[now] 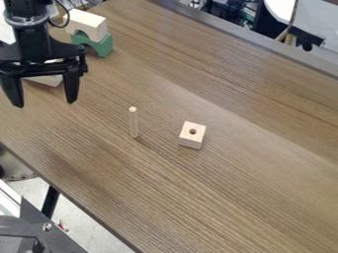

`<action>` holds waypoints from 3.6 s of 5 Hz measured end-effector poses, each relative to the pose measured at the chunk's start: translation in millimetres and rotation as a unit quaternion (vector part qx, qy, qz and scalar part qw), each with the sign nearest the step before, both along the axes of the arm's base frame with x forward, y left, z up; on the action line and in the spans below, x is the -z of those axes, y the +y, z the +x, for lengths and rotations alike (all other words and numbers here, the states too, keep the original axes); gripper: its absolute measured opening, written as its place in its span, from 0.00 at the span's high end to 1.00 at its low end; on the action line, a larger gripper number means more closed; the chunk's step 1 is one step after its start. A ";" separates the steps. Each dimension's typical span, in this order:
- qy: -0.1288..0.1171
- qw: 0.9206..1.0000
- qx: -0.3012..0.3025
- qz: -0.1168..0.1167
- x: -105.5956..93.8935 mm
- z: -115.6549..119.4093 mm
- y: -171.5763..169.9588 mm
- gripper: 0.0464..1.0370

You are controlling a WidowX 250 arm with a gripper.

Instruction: Put the cylinder in the hole of the square

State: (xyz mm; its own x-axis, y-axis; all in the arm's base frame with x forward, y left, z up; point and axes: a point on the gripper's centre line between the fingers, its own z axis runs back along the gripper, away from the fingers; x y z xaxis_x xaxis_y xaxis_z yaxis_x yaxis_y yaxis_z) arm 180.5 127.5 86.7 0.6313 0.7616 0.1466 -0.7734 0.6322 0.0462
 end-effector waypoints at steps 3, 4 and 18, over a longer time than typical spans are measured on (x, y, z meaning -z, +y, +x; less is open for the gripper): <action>0.005 0.999 0.012 -0.032 -4.4 -2.7 -20.2 0.04; 0.003 0.998 0.020 -0.057 -9.9 -3.7 -33.9 0.04; -0.045 0.991 -0.103 -0.072 -19.6 27.1 -137.0 0.92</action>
